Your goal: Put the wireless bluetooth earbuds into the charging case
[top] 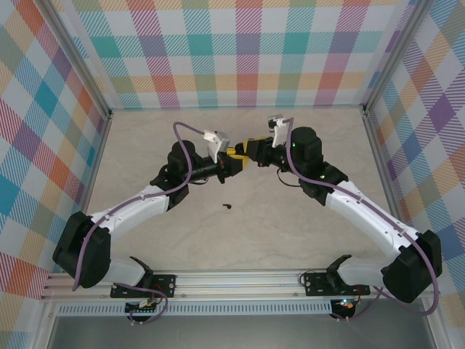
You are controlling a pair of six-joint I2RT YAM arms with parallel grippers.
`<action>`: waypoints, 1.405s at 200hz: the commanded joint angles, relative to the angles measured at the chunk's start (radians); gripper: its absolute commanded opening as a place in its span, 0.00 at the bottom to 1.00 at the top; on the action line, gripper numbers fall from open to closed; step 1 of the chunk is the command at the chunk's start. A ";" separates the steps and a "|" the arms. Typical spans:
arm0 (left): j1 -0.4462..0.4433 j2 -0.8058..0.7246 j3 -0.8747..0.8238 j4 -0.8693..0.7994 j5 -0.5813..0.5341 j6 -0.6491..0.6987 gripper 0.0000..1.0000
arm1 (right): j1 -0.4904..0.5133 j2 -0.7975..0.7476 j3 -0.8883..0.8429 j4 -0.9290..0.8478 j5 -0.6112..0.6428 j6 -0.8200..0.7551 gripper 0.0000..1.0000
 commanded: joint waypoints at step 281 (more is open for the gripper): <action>-0.014 0.022 0.050 0.014 -0.004 -0.017 0.11 | 0.007 -0.006 -0.007 -0.015 0.025 -0.019 0.37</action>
